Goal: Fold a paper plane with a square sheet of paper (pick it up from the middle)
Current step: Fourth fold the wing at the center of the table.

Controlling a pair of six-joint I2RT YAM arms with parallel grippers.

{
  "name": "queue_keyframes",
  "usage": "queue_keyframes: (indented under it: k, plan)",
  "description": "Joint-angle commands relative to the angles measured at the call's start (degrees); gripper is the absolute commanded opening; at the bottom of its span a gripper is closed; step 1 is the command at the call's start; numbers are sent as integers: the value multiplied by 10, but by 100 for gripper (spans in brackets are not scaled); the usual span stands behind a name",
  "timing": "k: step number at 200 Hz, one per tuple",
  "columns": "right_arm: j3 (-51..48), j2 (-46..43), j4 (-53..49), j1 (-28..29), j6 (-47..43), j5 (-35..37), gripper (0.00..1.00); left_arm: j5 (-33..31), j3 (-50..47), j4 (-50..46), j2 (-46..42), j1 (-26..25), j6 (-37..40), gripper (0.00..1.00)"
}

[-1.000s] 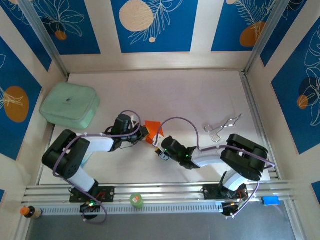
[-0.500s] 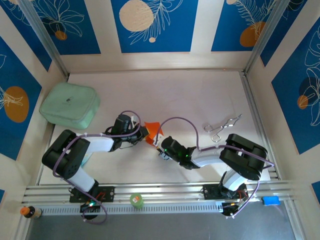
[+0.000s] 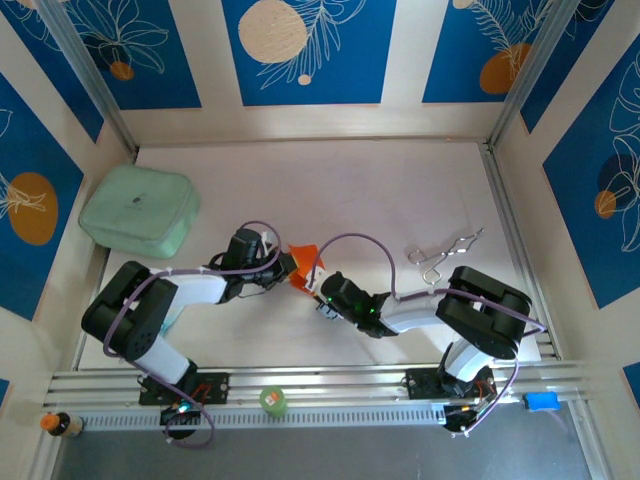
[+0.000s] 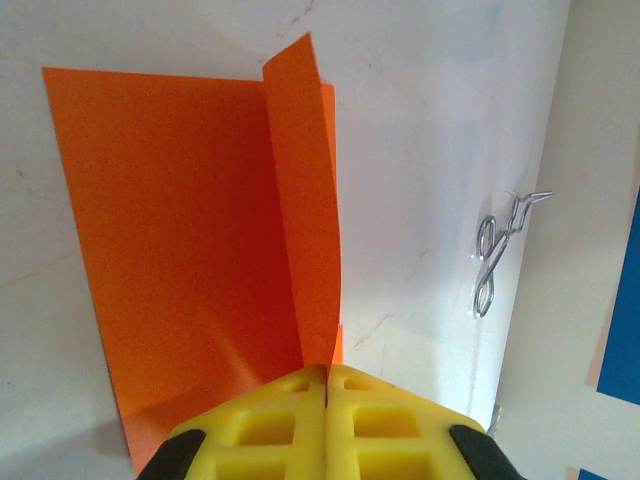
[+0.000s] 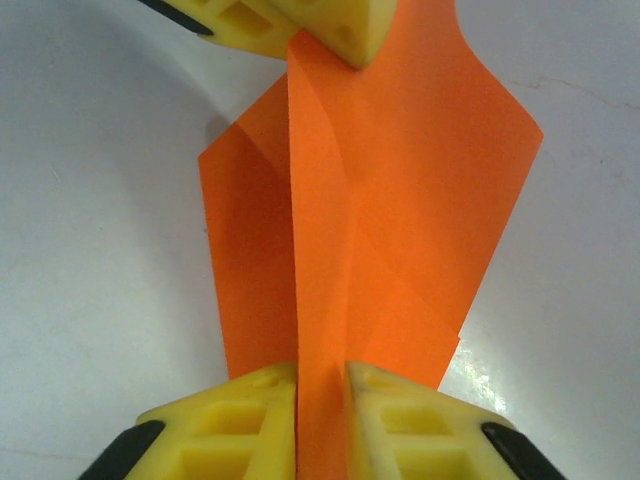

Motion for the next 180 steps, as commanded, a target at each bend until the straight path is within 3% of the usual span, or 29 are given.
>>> queue_keyframes:
  k: [1,39,79,126,180]
  plan:
    - [10,-6,5,-5,10,-3,14,2,8,-15,-9,2,9,0]
    - [8,-6,-5,-18,39,-25,6,-5,10,-24,-18,2,11,13]
    - [7,-2,-5,-35,81,-62,3,-38,7,-62,-49,3,22,37]
    - [-4,-4,8,-79,164,-158,1,-81,3,-118,-98,3,41,45]
    - [-31,8,63,-135,247,-277,1,-80,6,-118,-96,3,42,43]
